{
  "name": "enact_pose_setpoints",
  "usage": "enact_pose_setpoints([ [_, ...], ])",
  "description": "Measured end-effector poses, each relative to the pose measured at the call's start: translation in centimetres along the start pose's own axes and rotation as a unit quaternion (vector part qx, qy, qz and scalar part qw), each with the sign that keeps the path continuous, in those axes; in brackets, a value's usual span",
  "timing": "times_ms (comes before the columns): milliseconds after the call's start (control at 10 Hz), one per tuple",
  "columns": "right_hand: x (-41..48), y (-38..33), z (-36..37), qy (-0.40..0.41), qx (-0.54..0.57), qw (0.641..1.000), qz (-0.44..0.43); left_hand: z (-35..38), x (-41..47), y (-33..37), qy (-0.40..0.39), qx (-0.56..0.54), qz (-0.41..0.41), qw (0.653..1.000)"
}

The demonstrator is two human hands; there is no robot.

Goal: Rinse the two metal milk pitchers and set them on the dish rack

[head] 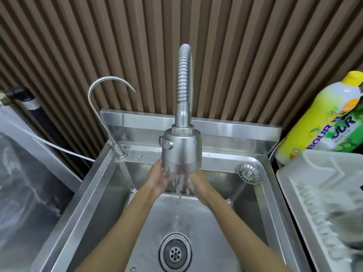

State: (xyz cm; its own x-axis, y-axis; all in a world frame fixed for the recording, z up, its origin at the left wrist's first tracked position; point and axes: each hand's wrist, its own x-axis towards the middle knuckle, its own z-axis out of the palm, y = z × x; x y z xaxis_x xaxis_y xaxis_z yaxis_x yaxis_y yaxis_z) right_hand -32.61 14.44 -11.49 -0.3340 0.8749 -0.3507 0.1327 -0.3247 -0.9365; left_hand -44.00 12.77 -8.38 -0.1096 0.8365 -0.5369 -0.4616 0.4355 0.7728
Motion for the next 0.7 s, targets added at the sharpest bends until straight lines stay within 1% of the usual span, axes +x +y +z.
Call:
enact_pose_setpoints([
  [100,0.0,0.6,0.3,-0.012,0.058,0.998,0.003,0.5,-1.0,-1.0,-0.027,0.141,0.066,0.987],
  [200,0.4,1.4,0.9,-0.001,0.116,0.993,-0.011,1.0,-0.7,-2.0,0.032,0.245,0.149,0.958],
  [300,0.5,1.7,1.1,-0.002,0.127,0.992,0.006,1.4,-0.4,-2.9,0.050,0.281,0.224,0.932],
  [400,0.2,1.4,0.8,0.001,0.132,0.991,0.022,1.4,-0.2,-3.3,0.048,0.317,0.232,0.918],
  [500,-1.6,-0.2,0.2,-0.021,0.101,0.994,0.032,1.6,-0.7,-2.9,0.027,0.359,0.201,0.911],
  [600,-3.8,-0.9,-1.1,-0.025,0.054,0.997,0.042,1.3,-1.2,-2.5,0.006,0.399,0.166,0.902],
  [700,-8.0,-0.1,-2.8,-0.003,-0.061,0.997,0.056,-0.2,-4.2,-3.3,-0.003,0.421,0.172,0.891],
])
